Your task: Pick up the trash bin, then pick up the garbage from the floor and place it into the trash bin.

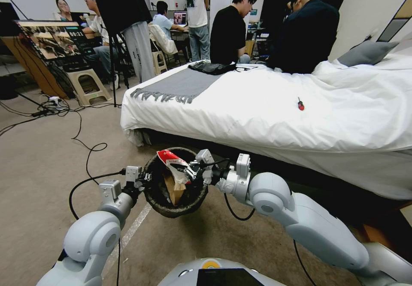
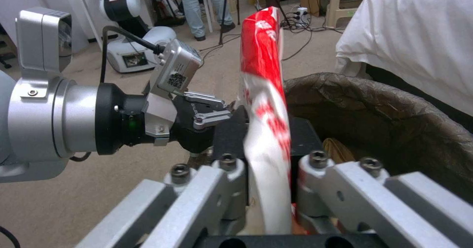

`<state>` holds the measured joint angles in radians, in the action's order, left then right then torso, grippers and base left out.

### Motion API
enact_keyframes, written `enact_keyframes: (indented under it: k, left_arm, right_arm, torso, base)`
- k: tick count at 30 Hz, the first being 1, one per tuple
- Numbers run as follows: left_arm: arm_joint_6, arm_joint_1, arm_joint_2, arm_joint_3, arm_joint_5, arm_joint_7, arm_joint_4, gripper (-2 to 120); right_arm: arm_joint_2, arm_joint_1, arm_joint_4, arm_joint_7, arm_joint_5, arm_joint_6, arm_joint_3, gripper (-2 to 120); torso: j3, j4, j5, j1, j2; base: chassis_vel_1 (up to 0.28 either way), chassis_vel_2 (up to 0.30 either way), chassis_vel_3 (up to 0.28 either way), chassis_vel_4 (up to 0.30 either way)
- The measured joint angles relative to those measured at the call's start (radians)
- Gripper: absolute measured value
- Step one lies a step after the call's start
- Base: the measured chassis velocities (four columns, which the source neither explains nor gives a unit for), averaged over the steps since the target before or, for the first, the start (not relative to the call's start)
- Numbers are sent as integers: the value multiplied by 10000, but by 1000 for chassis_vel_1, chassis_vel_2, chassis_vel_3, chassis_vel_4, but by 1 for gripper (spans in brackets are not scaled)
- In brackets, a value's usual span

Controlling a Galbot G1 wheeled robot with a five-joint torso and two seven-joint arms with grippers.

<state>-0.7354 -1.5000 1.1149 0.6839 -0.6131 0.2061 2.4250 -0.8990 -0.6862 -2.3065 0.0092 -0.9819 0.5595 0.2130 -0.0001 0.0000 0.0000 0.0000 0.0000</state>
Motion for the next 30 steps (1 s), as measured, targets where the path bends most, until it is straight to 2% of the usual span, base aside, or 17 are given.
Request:
enact_keyframes:
  k: [2,5,6,9,10,13,14,16,21,25,30]
  left_arm:
    - [0,0,-2,2,-3,0,0,1]
    - [0,5,-4,4,-10,0,1,1]
    - [0,5,-4,4,-10,0,1,1]
    - [0,6,1,3,-11,-1,1,1]
    - [0,6,1,3,-11,-1,1,1]
    - [0,6,7,1,-11,-1,3,1]
    - [0,6,7,1,-11,-1,3,1]
    - [0,2,9,0,-11,-1,10,1]
    - [0,-20,11,3,-4,-1,12,1]
    - [0,-40,16,24,6,-2,18,1]
    - [0,-76,1,77,8,-2,38,1]
  right_arm:
    - [-8,-3,0,38,9,1,17,22]
    - [-43,-32,9,193,39,2,60,36]
    - [-43,-32,9,193,39,2,60,36]
    - [-54,-56,41,254,71,2,61,51]
    - [-54,-56,41,254,71,2,61,51]
    - [-55,-69,77,290,129,-2,49,64]
    - [-55,-69,77,290,129,-2,49,64]
    - [-70,-69,85,330,155,-14,20,76]
    - [-80,-78,30,411,154,-51,-210,94]
    - [15,-227,-139,542,112,-153,-745,100]
    - [330,-619,-488,726,-105,-208,-1519,100]
  torso:
    - [0,0,0,0,0]
    - [0,0,0,0,0]
    - [0,0,0,0,0]
    - [0,0,0,0,0]
    - [0,0,0,0,0]
    - [0,0,0,0,0]
    - [0,0,0,0,0]
    - [0,0,0,0,0]
    - [0,1,0,0,0]
    - [0,1,0,0,1]
    - [1,0,1,0,1]
  base:
    - [0,0,0,0]
    - [0,0,0,0]
    - [0,0,0,0]
    - [0,0,0,0]
    - [0,0,0,0]
    - [0,0,0,0]
    - [0,0,0,0]
    - [0,0,0,0]
    - [0,0,0,0]
    - [0,0,0,0]
    - [0,0,0,0]
